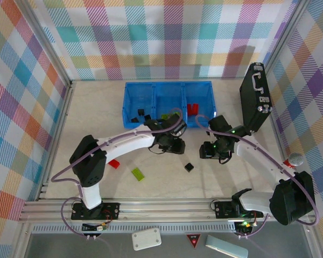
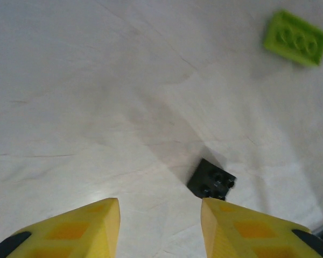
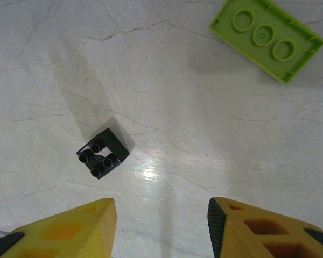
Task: Sort the legos into containers by color
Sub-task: Pick up the lego from the middle-left of the table.
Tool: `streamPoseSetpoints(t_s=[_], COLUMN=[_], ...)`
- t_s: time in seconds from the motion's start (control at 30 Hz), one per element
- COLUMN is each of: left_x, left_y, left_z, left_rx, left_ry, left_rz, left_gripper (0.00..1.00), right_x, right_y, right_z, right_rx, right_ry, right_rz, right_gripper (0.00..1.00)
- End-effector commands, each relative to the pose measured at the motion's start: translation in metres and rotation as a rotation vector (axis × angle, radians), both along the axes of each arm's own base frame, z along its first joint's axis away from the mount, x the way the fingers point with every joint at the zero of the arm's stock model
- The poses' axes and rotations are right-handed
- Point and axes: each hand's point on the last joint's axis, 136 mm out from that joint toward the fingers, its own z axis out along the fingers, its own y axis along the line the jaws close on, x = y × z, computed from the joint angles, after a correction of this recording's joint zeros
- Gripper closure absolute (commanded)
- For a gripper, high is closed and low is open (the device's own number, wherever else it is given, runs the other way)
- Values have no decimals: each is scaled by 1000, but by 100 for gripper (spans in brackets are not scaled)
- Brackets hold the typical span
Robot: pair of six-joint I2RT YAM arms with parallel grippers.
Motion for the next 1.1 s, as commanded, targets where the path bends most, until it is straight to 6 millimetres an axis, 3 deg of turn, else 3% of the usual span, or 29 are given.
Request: streamPoseSetpoints(t_s=[0.0, 0.17, 0.33, 0.63, 0.83, 1.07], left_x=[-22, -33, -23, -25, -28, -32], left_y=[-37, -46, -48, -62, -68, -62], left_z=[3, -16, -33, -48, -57, -66], left_rx=[-47, 3, 95, 158, 214, 300], left_ry=[-46, -86, -155, -149, -150, -158], left_rz=[-245, -422, -483, -548, -560, -559], left_gripper=[56, 53, 49, 42, 39, 38], right_x=[0, 5, 11, 18, 16, 15], right_y=[-6, -21, -40, -77, -86, -86], right_z=[5, 13, 26, 51, 66, 68], right_rx=[-15, -15, -8, -11, 4, 12], right_ry=[-30, -62, -120, -254, -333, -340], right_rz=[-26, -90, -172, -324, -357, -356], right_gripper=[50, 49, 49, 48, 48, 48])
